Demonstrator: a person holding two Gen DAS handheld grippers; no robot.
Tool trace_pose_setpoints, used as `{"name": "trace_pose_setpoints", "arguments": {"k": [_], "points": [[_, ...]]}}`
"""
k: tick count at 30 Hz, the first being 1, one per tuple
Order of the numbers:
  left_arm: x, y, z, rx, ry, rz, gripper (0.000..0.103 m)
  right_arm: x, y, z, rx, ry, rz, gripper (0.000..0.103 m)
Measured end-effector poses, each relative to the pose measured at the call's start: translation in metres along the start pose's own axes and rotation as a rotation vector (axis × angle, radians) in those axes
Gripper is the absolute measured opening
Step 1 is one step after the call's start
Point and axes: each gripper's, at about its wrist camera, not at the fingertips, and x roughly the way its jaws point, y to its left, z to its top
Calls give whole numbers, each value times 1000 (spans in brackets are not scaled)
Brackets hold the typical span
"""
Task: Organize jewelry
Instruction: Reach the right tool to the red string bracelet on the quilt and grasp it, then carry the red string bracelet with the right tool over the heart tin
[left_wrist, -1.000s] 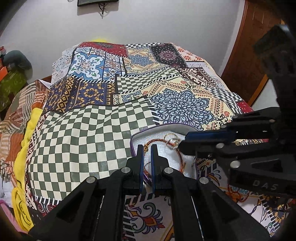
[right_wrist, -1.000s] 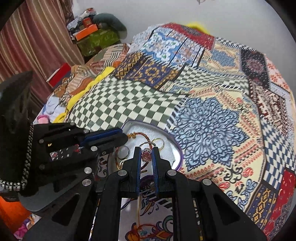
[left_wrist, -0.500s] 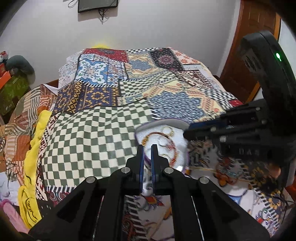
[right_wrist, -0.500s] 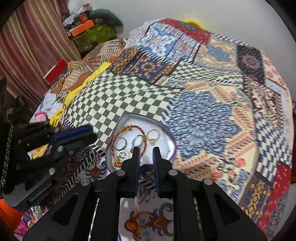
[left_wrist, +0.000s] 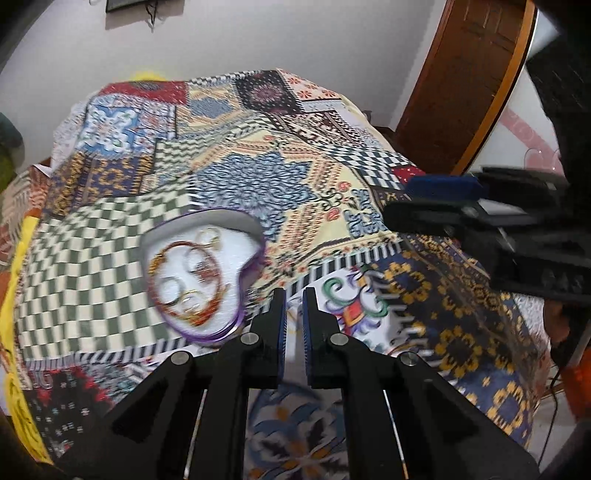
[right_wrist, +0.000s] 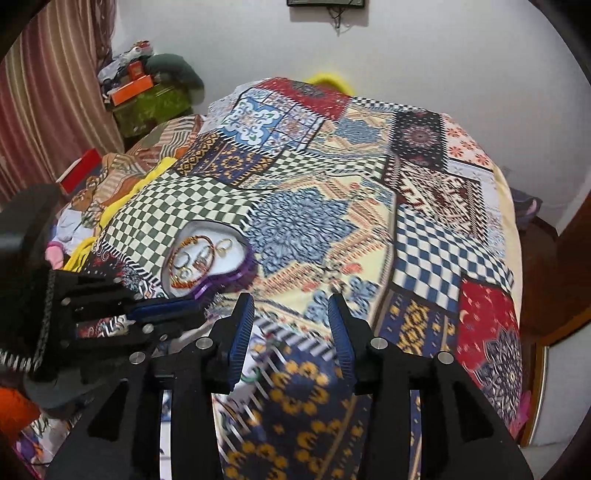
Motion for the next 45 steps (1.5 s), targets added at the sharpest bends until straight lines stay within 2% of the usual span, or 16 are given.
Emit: {"name": "trace_pose_setpoints", "arguments": {"k": [7,12,17,19,22,29,34,35,39,45], "points": [[20,3,9,-32,28,68,7,-4,-9,-18,11,-2,-9,38],[21,17,5,-61,40,110,8,-7,-6,-25,2,-7,17,38],[16,30,-3,-72,47,131,17,-7,9,-32,-39,0,56,38],[14,36,-9,-80,55,142,26,-5,18,-35,-67,10,71,38],[11,43,-17,-88,62,141,32,1,36,-40,-120,36,94,38],[8,46,-31,-74,82,122,32,25,63,-46,-222,109,86,38],[13,48,-27,-87,85,84,32,29,60,-46,-224,120,84,38],[15,48,-25,-90,85,76,32,29,57,-45,-218,117,79,36],[23,45,-17,-91,79,56,32,31,52,-45,-223,107,57,16],[33,45,-9,-92,76,55,32,32,53,-45,-246,85,49,10]]}}
